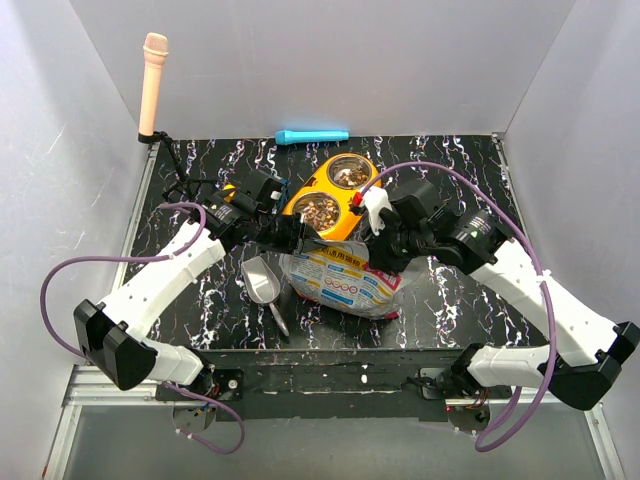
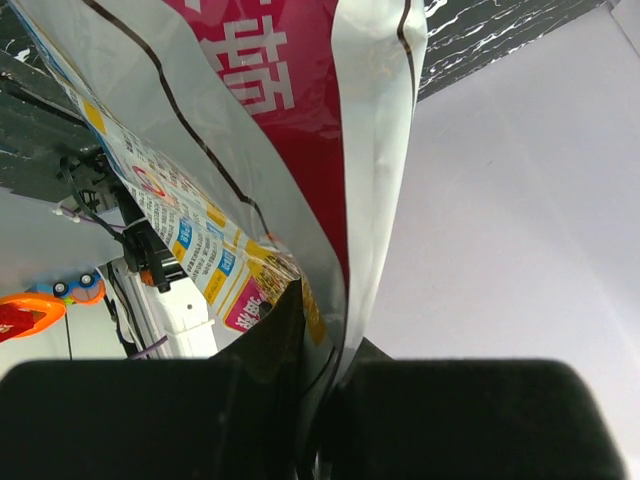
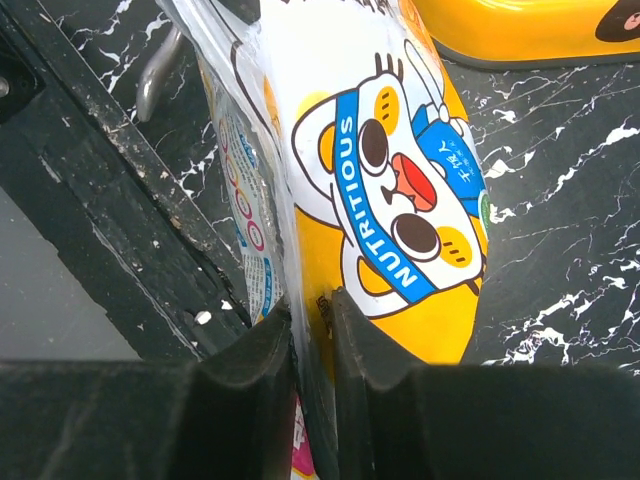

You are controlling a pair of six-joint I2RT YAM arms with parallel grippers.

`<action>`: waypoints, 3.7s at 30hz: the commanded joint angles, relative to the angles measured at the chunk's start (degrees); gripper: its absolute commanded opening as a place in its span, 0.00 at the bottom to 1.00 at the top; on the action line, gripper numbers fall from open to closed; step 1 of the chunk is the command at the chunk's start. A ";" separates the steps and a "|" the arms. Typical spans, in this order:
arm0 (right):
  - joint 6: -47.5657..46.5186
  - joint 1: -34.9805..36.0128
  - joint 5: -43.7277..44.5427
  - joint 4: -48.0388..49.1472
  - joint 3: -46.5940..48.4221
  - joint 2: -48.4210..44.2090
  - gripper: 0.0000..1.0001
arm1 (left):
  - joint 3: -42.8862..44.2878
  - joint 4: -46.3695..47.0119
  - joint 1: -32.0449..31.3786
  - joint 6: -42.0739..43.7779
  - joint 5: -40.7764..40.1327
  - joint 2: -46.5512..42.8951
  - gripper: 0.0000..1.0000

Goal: Serve the pet food
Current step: Close the pet food bag at the center of the board.

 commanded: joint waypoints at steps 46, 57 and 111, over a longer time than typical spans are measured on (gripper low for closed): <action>-1.74 -0.16 16.19 -4.60 2.85 -5.80 0.01 | 11.32 4.70 -4.76 -1.31 -0.95 6.81 0.67; -3.58 1.51 25.16 -3.89 6.81 -3.95 0.01 | 13.53 8.38 -8.29 -1.31 -2.00 12.27 0.49; -17.81 12.58 29.54 12.45 4.08 -1.58 0.01 | 25.39 -15.87 -8.03 -6.94 -4.55 9.45 0.72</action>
